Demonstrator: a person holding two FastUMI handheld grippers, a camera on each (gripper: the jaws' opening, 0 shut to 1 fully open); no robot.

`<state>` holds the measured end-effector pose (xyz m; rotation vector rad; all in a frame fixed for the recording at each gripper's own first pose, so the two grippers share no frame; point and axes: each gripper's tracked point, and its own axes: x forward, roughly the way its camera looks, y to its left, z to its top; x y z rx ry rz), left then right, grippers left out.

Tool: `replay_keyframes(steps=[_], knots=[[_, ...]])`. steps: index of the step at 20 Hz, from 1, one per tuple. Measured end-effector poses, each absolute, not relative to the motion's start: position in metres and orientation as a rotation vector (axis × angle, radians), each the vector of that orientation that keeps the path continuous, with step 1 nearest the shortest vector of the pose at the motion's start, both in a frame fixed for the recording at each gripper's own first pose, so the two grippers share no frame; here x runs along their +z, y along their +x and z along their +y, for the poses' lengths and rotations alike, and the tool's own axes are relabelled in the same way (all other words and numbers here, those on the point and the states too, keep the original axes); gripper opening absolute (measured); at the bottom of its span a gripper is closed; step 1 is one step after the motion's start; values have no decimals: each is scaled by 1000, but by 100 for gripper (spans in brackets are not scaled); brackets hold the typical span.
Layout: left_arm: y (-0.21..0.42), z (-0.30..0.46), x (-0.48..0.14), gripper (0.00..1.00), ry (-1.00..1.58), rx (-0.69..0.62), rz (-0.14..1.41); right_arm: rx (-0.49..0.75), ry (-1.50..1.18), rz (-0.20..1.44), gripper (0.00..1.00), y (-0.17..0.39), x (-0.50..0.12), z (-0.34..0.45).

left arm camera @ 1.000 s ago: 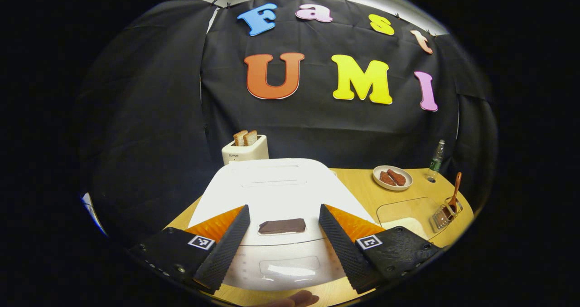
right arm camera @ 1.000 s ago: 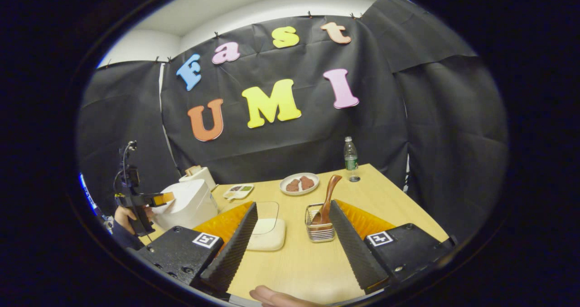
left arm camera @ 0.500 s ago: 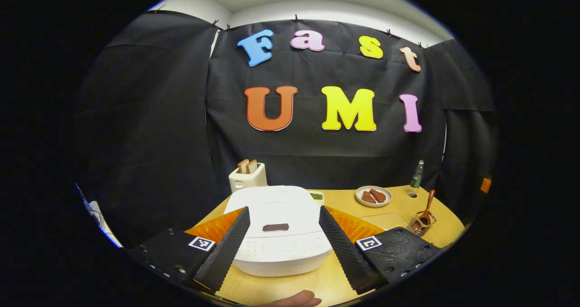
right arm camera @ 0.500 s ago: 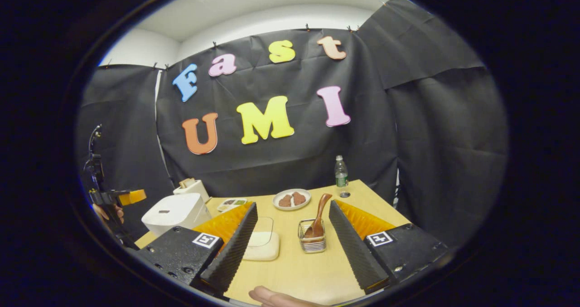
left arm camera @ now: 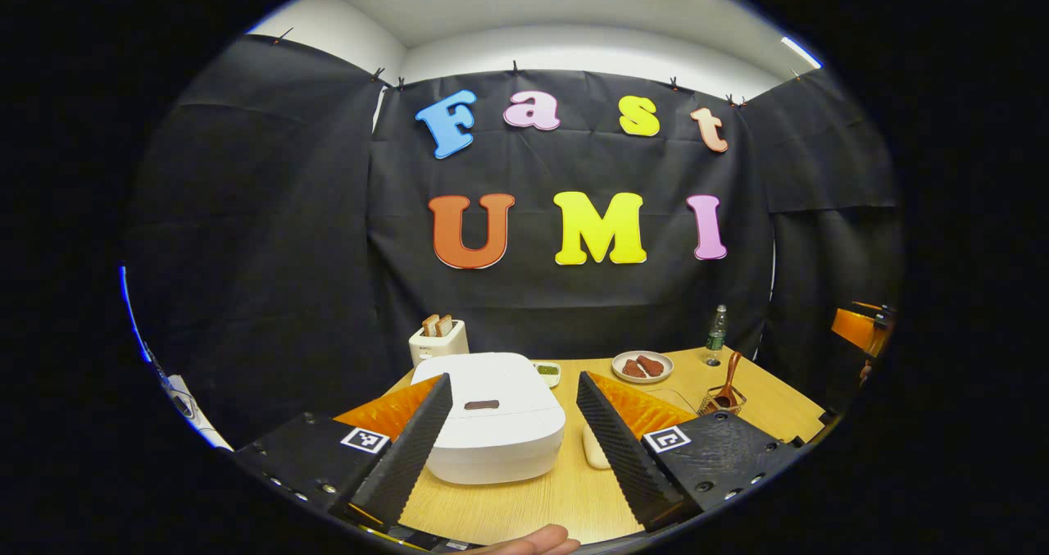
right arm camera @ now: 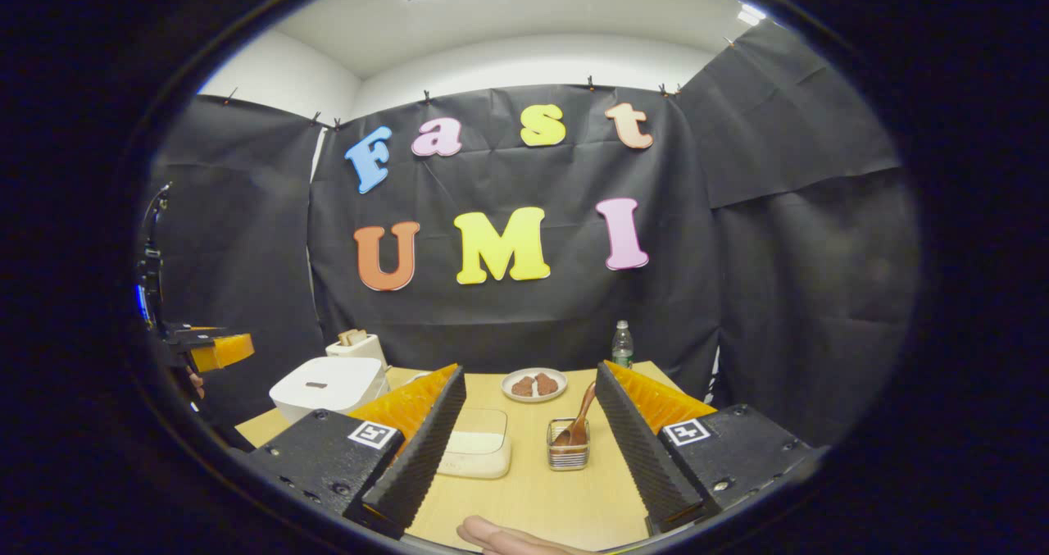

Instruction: Close the left gripper, press the button to open the rice cooker; take a wooden spoon from the chopstick holder with the right hand, scoop a spoonful of rice and pour it into the rice cooker, then put the wooden spoon back into the chopstick holder.

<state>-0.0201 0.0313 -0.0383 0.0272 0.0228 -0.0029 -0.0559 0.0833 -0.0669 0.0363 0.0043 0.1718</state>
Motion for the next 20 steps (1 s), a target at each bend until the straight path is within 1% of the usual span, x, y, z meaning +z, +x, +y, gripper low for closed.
replay_keyframes(steps=[1, 2, 6, 9, 12, 13, 16, 20], knots=[[-27, 26, -35, 97, 22, -15, 15, 165, 23, 3, 98, -60, -64, 85], [-32, 21, -34, 97, 13, -26, 13, 160, 11, -1, 100, -64, -60, 88], [-57, 19, -26, 97, -14, -6, -22, 153, -7, -40, 100, -79, -45, 96], [-72, 13, -25, 97, -63, -1, -72, 133, 18, -28, 100, -89, -51, 91], [-78, 8, -30, 97, -73, -14, -87, 142, 26, -36, 100, -95, -52, 91], [-79, 9, -29, 97, -56, -15, -90, 134, 22, -38, 99, -96, -51, 86], [-82, 10, -29, 97, -17, -11, -89, 90, 15, -65, 100, -98, -47, 71], [-83, 4, -24, 96, -18, -22, -97, 84, -4, -77, 100, -103, -47, 64]])
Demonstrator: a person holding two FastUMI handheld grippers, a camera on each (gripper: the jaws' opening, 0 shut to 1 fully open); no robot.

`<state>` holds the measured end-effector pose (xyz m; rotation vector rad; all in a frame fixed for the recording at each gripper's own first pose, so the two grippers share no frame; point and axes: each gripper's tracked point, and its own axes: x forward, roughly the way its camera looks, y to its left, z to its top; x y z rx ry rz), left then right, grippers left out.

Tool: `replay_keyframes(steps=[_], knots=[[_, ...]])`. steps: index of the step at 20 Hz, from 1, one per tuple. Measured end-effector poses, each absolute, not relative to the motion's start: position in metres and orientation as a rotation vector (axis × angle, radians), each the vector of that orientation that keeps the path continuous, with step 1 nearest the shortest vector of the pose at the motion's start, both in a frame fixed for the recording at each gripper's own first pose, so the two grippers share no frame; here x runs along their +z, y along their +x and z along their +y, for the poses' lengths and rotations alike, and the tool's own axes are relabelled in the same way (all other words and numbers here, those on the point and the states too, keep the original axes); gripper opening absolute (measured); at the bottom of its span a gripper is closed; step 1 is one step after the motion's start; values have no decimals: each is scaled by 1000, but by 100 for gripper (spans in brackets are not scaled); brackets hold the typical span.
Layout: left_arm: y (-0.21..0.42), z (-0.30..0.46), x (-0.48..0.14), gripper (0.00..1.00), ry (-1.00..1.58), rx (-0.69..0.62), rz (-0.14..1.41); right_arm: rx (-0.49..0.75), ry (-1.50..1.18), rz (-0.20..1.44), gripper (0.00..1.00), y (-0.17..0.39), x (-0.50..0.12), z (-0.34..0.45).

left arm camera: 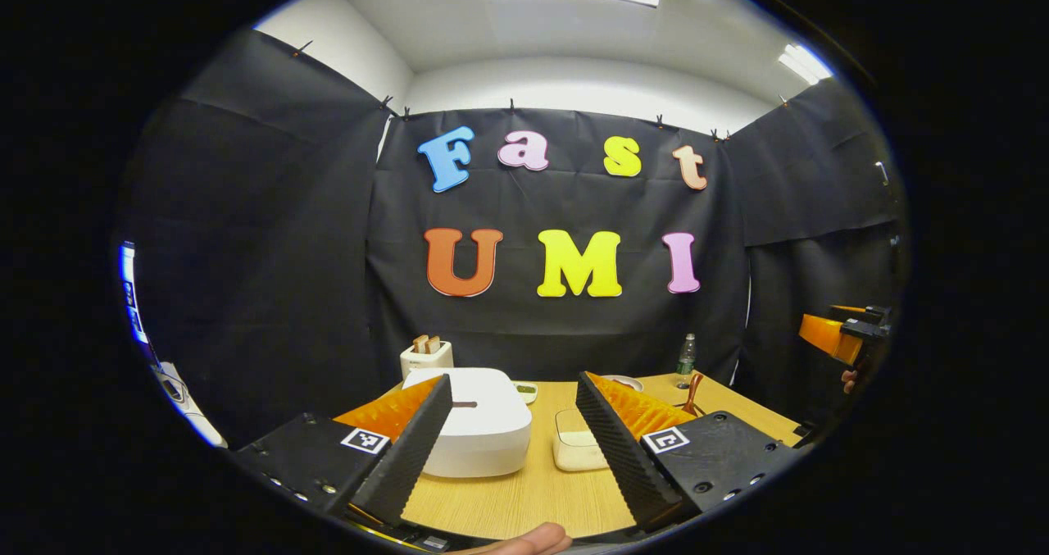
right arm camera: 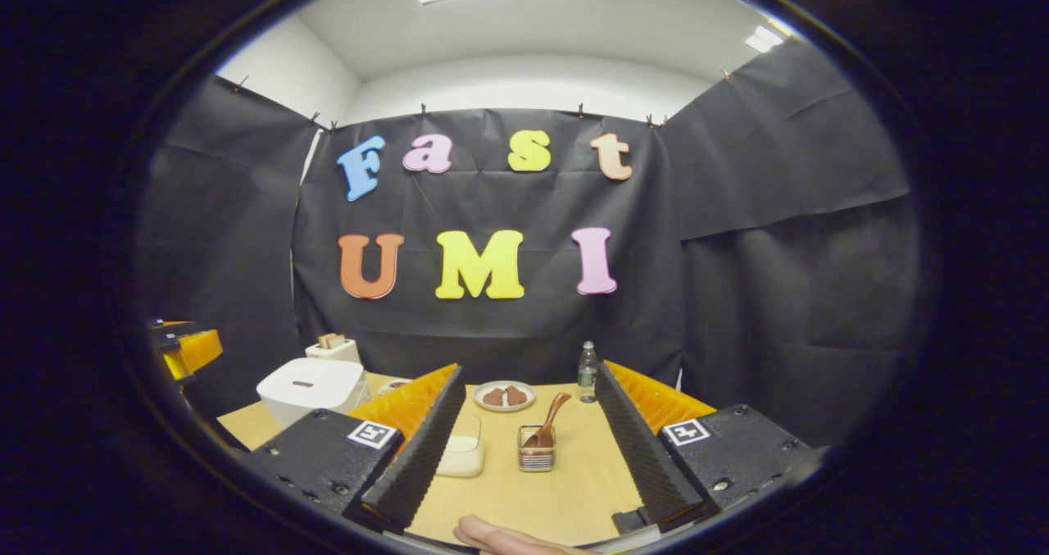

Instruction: Close the left gripper, press the button to open the rice cooker; take a wooden spoon from the chopstick holder with the right hand, scoop a spoonful of rice and pour it into the rice cooker, then put the wooden spoon back into the chopstick holder.

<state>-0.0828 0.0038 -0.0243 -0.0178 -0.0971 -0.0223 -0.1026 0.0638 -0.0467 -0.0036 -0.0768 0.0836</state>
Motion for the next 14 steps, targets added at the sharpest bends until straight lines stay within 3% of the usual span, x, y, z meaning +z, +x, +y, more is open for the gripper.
replay_keyframes(steps=[14], knots=[[-97, -8, -2, 94, -33, -70, -188, 67, -3, -94, 100, -106, -48, 42]])
